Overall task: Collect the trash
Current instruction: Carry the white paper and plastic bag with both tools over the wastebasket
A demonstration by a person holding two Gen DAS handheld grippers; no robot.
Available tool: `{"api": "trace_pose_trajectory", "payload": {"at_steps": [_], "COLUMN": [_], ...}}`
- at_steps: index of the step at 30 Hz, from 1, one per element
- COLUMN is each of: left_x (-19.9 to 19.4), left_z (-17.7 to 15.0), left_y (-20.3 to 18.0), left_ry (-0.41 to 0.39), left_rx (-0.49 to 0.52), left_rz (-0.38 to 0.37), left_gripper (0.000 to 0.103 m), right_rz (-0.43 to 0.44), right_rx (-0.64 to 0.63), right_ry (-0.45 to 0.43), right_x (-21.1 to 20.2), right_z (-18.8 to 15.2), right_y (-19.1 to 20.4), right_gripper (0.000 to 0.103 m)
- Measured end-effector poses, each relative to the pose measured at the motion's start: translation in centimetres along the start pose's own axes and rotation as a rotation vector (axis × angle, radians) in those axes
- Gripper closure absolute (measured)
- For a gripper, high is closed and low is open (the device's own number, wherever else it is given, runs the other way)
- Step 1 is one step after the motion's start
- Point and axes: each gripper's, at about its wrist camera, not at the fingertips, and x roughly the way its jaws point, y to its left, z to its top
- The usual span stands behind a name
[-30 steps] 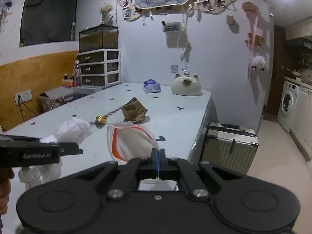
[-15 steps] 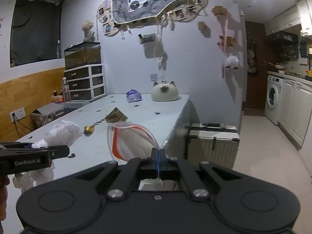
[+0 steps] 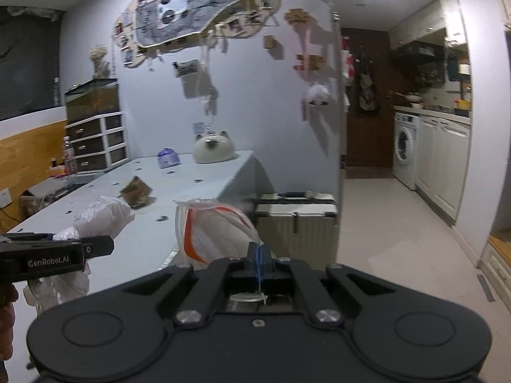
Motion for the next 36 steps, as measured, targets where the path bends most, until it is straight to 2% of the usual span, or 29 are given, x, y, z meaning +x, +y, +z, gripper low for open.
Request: {"api": "trace_pose_trajectory", "payload": {"at_steps": [8, 18, 30, 36], "left_x": [1.5, 5.0, 12.3, 17.9], "left_z": [-1.1, -3.8, -8.4, -12.6], "left_y": [-4.9, -10.7, -13.4, -13.0], "left_ry": [0.034, 0.128, 0.246, 0.330], "left_rx": [0.015, 0.066, 0.087, 0.067], "left_rz": [-0.061, -0.111, -0.106, -0.090], "left_gripper": [0.063, 0.063, 0.063, 0.062], "right_rz": [-0.080, -0.138, -0.153, -0.143], "right_rx": [0.051, 0.123, 0.185, 0.222], "right_ry": [0.020, 0.081, 0.192, 0.272], "right_x": [-1.2, -0.7, 4.3, 8.4], "right_z": [-1.6, -5.2, -10.2, -13.8], "right_y": [-5.0, -10.4, -14.2, -15.5], "right_gripper": [0.102, 0.102, 0.102, 0.102]}}
